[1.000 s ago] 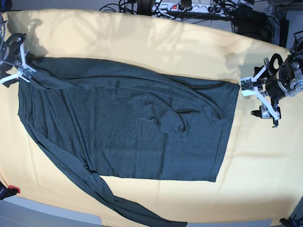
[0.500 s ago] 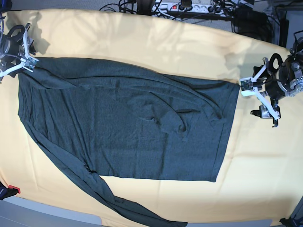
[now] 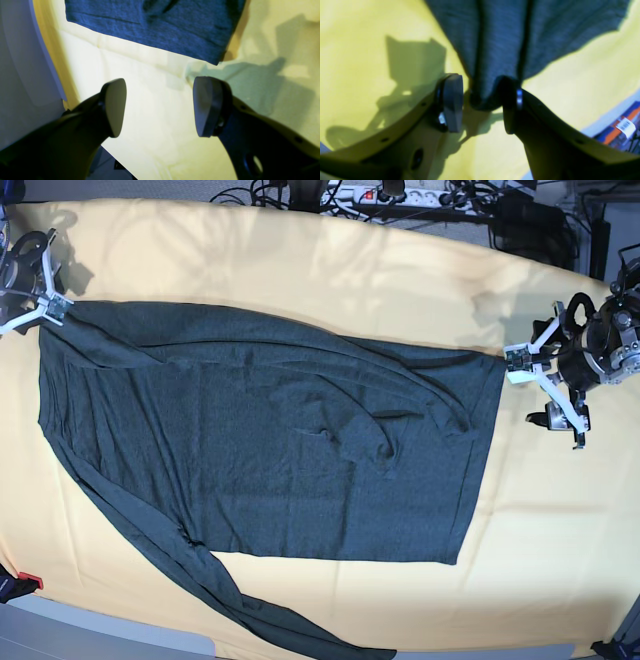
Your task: Fold the T-shirt properly
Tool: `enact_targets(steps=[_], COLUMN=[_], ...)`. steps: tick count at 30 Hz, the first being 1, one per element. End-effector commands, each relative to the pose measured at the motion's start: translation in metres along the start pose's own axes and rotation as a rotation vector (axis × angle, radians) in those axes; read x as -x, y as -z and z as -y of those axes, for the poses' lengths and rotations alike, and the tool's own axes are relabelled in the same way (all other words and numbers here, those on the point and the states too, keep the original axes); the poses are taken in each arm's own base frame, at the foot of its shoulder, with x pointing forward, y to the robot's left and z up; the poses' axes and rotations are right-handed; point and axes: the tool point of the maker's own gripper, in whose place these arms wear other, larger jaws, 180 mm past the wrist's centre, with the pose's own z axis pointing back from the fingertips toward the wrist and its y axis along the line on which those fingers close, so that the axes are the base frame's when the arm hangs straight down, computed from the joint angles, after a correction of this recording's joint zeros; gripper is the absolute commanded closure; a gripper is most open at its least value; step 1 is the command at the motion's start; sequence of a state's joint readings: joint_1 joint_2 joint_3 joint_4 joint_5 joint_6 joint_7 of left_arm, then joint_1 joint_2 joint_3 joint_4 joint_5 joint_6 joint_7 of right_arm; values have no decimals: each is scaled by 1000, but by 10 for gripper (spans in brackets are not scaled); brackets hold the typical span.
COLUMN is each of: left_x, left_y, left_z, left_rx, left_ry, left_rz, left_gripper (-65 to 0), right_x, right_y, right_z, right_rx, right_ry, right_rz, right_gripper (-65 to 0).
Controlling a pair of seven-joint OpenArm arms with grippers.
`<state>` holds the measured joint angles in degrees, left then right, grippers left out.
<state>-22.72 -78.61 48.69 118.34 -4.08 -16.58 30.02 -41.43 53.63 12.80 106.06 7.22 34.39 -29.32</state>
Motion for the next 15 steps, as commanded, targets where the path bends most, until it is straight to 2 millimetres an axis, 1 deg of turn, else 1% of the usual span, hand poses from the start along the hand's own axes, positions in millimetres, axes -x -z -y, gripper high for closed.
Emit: enact_targets(steps=[1, 4, 6, 8, 12, 13, 15], left_x=[5, 5, 5, 5, 5, 5, 5], left_y=[-7, -7, -7, -7, -7, -7, -7], left_z=[-14, -14, -14, -14, -14, -14, -14], left_rx=[-43, -44, -44, -43, -43, -43, -43], left_ry=[14, 14, 14, 14, 14, 14, 14], left_rz=[-16, -15, -16, -16, -17, -17, -17], left_gripper=[-418, -418, -418, -418, -418, -418, -418], right_x=[0, 5, 6, 4, 1, 2, 7], right_y=[-2, 10, 17, 22, 26, 26, 25], right_z=[12, 11, 19, 27, 26, 26, 28], right_rx=[42, 78, 137, 173, 158, 156, 165], right_ry=[-26, -66, -79, -82, -100, -105, -113], right_rz=[-9, -41, -66, -78, -94, -100, -129], right_gripper=[-272, -281, -301, -300, -299, -285, -225])
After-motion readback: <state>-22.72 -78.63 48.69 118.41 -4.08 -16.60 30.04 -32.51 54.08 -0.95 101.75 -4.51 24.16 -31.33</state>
